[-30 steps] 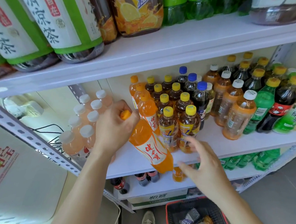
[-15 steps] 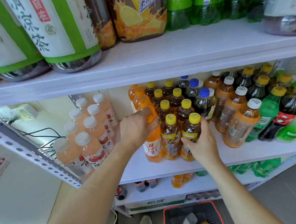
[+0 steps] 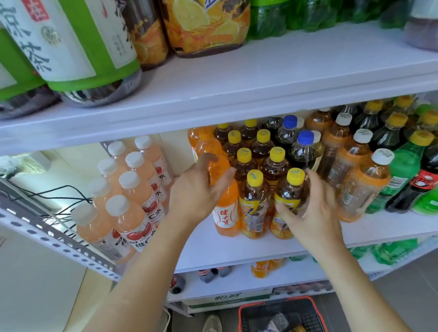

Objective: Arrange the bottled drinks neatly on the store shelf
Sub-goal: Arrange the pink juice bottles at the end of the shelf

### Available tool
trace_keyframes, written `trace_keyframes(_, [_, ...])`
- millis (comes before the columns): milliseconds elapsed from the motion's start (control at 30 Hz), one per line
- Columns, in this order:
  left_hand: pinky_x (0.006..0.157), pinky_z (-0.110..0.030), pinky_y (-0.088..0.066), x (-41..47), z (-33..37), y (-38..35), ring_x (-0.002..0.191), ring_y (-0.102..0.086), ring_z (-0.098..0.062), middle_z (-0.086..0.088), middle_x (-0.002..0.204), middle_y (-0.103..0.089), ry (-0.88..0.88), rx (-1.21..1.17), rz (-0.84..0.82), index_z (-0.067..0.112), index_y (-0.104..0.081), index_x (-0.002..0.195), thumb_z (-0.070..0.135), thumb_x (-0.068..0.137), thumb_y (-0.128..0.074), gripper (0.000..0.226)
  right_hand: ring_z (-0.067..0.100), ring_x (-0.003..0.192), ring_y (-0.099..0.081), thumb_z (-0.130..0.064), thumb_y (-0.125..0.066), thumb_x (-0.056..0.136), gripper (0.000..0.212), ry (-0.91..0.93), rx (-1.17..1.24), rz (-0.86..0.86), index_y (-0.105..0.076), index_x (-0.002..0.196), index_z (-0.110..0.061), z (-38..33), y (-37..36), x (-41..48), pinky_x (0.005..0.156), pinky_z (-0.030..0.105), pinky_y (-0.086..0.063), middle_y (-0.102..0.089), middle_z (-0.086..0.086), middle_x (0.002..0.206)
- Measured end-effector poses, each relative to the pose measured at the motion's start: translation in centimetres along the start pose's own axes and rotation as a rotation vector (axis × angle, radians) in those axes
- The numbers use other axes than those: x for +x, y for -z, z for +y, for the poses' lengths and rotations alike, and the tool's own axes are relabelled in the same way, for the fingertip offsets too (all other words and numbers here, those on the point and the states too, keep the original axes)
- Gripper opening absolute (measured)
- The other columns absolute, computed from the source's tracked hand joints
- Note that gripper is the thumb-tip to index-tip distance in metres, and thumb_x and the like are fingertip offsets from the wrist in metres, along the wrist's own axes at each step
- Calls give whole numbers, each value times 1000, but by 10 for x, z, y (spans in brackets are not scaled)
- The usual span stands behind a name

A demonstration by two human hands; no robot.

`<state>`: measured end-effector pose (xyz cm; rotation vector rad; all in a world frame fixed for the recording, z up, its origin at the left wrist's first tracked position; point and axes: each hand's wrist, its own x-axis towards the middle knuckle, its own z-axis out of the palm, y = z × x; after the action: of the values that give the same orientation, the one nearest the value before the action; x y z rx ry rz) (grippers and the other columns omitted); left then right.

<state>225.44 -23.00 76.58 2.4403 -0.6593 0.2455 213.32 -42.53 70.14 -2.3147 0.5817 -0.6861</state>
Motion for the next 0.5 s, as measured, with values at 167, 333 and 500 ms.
trace_keyframes(167, [74,-44,-45,-37,-49,41,94,-54,-39,-15,102,-63,74,231,356,8,-67,107,13,87,-63,22,31,118,-49,-16,-62,90,42,246,-12,251,-50,129,-6,-19,12,-29,98,39,-42,-49,13,126])
trace_keyframes(333, [97,-53,-38,-59,-94,55,128,-39,-41,-17,141,-47,366,565,50,12,-54,135,16,88,-59,47,24,107,-55,-12,-57,88,30,333,101,72,-62,115,-2,-39,-4,-57,93,26,-41,-61,10,112])
trace_keyframes(500, [86,-47,-41,-67,-103,59,104,-51,-40,-17,114,-53,261,560,-22,18,-66,117,30,85,-72,34,12,95,-55,-18,-54,89,25,334,218,-97,-63,111,-11,-44,-20,-80,80,26,-47,-61,-2,103])
